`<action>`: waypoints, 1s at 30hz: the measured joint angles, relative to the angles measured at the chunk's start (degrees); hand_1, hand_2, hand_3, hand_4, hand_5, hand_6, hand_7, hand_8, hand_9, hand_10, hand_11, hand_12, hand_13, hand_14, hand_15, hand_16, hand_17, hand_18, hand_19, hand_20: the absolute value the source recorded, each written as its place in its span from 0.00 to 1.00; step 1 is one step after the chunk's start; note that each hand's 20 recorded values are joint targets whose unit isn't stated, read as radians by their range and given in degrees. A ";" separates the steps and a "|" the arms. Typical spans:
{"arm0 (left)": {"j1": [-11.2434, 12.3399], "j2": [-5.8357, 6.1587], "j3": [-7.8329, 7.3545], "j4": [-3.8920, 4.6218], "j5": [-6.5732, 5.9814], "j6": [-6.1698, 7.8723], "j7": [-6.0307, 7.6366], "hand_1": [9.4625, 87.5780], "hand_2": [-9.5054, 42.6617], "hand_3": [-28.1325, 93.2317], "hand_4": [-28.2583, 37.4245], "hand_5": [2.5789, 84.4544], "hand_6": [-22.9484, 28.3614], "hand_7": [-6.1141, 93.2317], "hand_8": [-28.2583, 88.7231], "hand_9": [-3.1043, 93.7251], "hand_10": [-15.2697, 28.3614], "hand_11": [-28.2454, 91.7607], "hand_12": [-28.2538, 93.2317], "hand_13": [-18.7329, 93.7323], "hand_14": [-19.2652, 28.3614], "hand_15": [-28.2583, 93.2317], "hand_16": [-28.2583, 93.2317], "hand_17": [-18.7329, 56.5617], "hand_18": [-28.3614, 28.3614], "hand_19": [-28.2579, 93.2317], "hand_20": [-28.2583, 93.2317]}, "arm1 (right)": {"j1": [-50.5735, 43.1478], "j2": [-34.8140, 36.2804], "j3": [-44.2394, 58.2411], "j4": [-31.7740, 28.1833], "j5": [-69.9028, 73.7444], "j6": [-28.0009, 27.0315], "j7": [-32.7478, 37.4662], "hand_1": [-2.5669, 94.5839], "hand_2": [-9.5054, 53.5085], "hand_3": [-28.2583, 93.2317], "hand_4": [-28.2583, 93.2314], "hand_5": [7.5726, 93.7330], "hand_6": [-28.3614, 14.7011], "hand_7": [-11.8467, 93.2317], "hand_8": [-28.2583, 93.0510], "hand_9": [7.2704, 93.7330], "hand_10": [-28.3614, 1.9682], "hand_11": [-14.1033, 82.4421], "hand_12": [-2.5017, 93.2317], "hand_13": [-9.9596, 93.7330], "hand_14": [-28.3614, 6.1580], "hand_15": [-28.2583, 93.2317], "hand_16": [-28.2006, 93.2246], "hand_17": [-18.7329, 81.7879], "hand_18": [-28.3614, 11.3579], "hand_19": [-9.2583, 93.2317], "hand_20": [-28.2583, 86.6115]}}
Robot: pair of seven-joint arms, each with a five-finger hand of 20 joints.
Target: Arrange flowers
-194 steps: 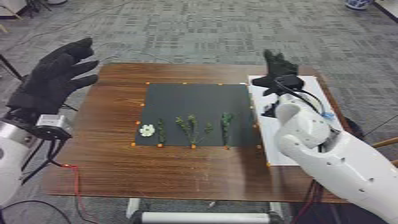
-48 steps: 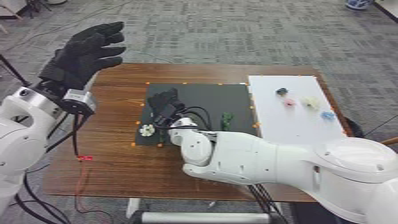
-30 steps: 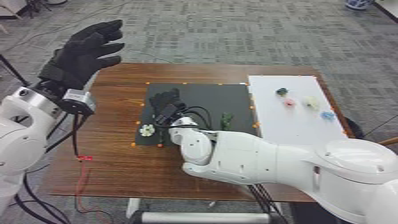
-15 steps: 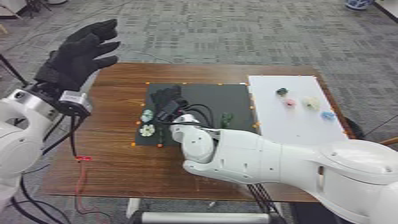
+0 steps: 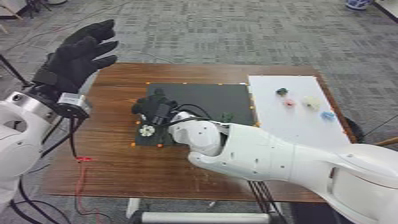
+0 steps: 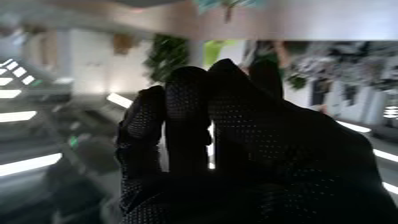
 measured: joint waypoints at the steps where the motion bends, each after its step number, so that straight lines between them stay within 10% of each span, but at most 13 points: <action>1: 0.10 -0.01 -0.11 -0.04 0.00 0.02 0.00 0.19 0.04 0.81 0.00 0.18 0.41 0.29 0.14 0.16 0.46 0.38 0.42 0.23 0.53 0.49 0.24 0.16 0.76 0.44 0.33 | -0.74 0.14 1.56 0.01 -0.20 -1.30 -2.20 0.63 0.19 0.98 0.00 0.38 0.80 0.32 0.14 0.40 0.96 0.20 0.20 0.55 0.57 0.88 0.56 0.35 0.22 1.00 0.59; 30: -0.29 -0.13 0.82 0.00 -0.02 0.04 -0.02 0.19 0.05 0.81 0.00 0.17 0.40 0.29 0.15 0.16 0.43 0.36 0.43 0.24 0.47 0.42 0.27 0.19 0.74 0.41 0.34 | 0.35 -0.78 -3.70 1.78 -3.07 -3.77 5.06 0.57 0.16 0.98 0.00 0.43 0.72 0.30 0.13 0.41 0.83 0.24 0.18 0.55 0.53 0.90 0.54 0.38 0.22 1.00 0.56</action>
